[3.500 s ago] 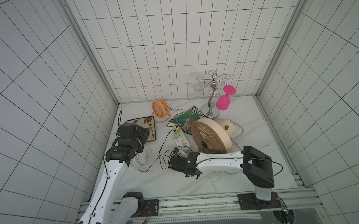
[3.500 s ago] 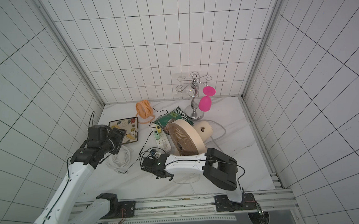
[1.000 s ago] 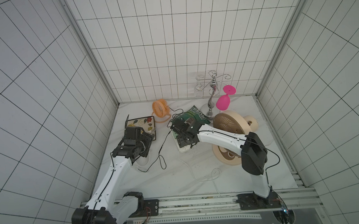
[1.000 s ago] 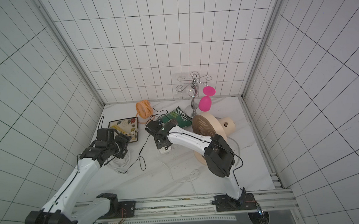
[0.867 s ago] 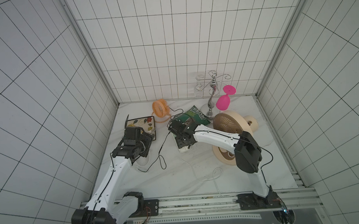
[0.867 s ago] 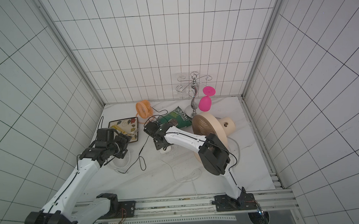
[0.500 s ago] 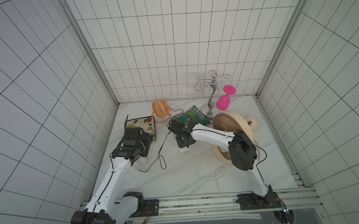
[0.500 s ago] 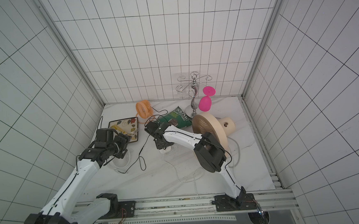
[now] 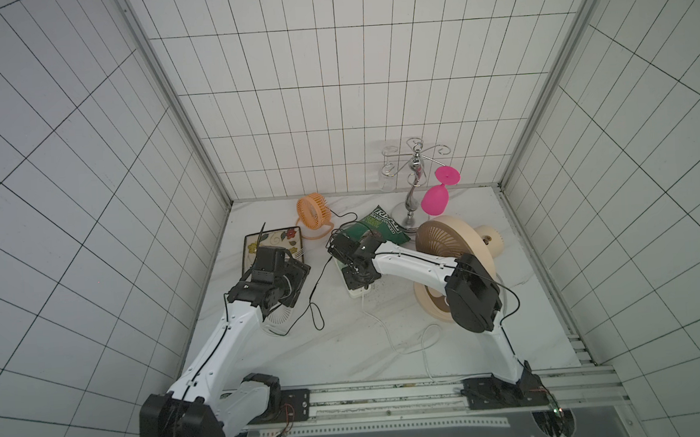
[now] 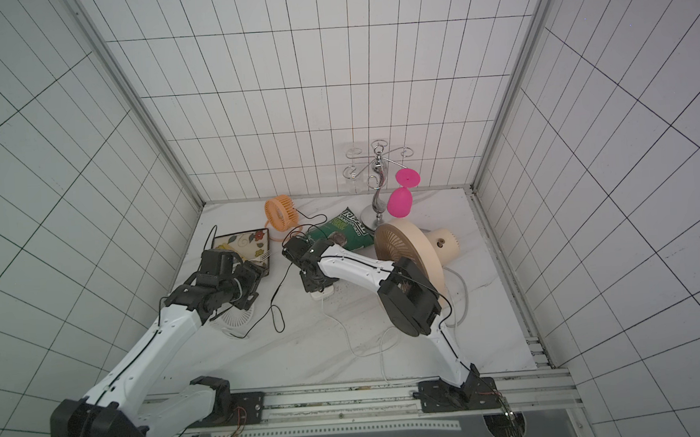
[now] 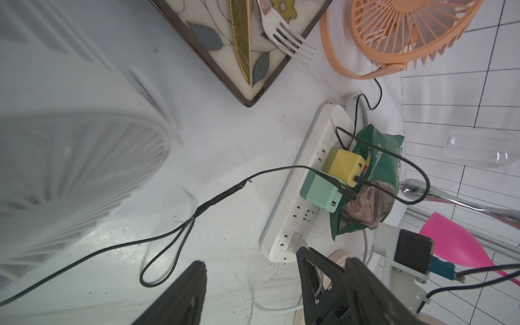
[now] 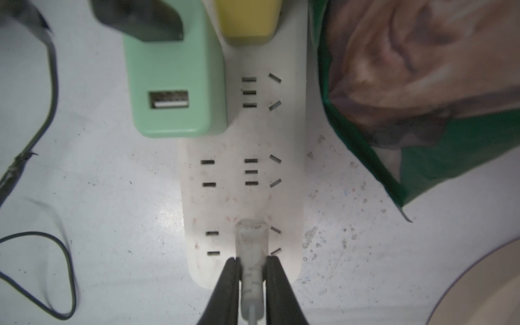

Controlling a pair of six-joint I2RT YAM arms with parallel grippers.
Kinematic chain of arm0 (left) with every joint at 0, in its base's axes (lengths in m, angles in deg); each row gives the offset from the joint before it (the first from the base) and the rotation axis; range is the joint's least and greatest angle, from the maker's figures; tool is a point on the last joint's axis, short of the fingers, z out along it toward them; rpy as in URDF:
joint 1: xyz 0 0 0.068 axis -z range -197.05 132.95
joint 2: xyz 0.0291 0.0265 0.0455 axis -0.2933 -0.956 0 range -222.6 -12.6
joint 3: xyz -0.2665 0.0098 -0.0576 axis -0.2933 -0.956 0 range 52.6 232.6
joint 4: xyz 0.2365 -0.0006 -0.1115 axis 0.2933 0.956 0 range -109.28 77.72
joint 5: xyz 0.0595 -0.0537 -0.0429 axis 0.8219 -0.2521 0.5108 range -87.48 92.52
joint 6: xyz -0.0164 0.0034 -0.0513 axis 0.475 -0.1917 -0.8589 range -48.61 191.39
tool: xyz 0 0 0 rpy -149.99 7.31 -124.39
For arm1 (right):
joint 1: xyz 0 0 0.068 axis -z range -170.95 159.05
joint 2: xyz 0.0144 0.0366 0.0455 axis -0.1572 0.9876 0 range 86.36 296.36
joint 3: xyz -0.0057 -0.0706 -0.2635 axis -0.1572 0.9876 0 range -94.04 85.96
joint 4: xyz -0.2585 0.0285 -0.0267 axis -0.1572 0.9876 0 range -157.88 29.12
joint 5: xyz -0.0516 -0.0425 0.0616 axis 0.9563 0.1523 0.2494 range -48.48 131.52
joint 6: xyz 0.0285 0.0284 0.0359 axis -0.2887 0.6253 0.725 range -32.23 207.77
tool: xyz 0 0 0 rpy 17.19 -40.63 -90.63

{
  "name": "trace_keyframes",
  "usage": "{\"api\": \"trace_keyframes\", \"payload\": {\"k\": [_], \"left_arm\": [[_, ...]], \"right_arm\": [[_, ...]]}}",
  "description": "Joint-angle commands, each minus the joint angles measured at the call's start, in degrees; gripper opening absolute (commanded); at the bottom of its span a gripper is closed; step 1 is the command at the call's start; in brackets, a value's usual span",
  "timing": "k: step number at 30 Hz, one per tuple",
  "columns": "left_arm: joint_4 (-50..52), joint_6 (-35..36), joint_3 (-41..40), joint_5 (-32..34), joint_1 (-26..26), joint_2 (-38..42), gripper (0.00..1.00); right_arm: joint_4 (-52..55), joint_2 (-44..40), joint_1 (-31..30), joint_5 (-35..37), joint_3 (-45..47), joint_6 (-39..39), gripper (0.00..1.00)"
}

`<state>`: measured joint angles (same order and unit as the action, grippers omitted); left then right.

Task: Unplug the desk fan from the power strip
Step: Remove the plug from the socket.

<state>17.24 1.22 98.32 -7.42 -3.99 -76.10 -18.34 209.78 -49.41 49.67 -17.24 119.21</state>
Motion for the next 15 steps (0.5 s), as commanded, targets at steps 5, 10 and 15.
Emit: {"api": "trace_keyframes", "payload": {"k": [5, 10, 15], "left_arm": [[-7.06, -3.4, -2.09, -1.75, 4.51, -5.23, 0.74], [-12.47, -4.86, -5.52, -5.81, 6.14, -8.04, 0.63], [-15.9, -2.34, -7.75, -9.58, 7.6, -11.0, 0.56]], "right_arm": [[-2.72, -2.96, -0.37, -3.39, 5.54, -2.51, 0.05], [-4.39, -5.41, -1.93, -3.78, 8.85, -3.78, 0.03], [-5.26, -7.22, -3.1, -4.41, 10.96, -4.37, 0.03]]}}
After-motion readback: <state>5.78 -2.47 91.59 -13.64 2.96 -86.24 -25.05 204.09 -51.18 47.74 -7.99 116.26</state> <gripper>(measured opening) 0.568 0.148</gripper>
